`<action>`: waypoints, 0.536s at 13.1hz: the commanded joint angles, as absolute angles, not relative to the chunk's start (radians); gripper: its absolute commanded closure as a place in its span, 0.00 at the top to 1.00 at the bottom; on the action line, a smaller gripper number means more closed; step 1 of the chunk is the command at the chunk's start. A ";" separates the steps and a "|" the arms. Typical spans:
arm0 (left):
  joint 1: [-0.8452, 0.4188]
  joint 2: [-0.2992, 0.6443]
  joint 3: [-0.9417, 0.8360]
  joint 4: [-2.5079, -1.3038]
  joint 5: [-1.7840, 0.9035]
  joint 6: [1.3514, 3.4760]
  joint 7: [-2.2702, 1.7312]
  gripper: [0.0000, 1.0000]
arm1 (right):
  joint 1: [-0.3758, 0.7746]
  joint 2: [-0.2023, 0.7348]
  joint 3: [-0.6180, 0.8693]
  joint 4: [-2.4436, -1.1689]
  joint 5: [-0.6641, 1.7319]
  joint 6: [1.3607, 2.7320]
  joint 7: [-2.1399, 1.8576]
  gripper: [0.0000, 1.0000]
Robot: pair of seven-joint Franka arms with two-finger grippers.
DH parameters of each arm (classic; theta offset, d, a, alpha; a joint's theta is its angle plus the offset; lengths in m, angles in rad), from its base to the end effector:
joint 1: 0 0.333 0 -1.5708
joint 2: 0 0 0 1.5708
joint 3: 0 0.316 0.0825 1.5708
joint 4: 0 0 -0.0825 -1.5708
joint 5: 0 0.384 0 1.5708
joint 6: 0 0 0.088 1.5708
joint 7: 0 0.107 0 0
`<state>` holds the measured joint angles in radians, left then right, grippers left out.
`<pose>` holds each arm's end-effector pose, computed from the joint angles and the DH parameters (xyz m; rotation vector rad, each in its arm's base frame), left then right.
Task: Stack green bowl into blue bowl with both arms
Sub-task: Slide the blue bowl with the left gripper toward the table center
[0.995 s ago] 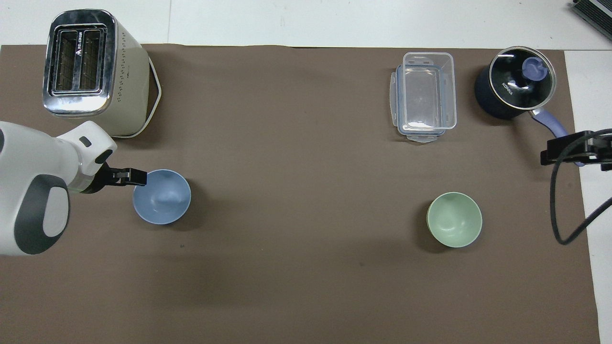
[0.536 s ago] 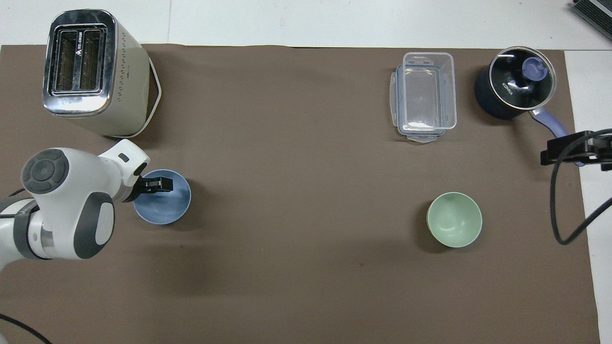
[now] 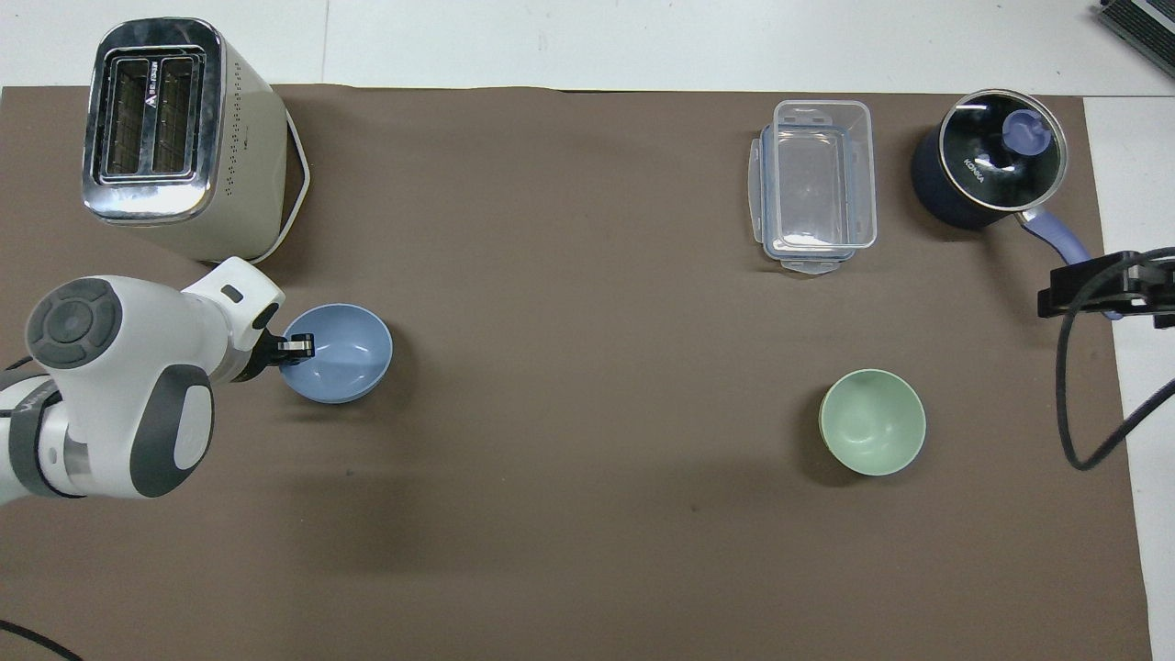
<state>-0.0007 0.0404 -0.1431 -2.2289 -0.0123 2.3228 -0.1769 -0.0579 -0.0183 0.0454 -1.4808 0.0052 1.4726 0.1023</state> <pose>0.5304 -0.0768 0.3597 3.1165 0.0647 0.0792 0.5386 -0.0059 0.6679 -3.1316 0.1791 -0.0155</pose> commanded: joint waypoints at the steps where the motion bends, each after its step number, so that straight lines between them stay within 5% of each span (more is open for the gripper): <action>1: -0.063 -0.017 -0.143 -2.217 -0.003 2.238 -0.251 0.00 | -0.064 -0.035 0.048 -1.497 0.011 1.468 0.110 1.00; 7: -0.283 -0.032 -0.144 -2.224 -0.037 2.253 -0.449 0.00 | -0.064 -0.035 0.048 -1.497 0.011 1.468 0.110 1.00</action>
<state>-0.2219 -0.0127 -0.1563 -2.2167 -0.0173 2.2608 -0.4063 -0.0579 -0.0183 0.0454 -1.4808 0.0052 1.4726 0.1023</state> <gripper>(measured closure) 0.943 0.000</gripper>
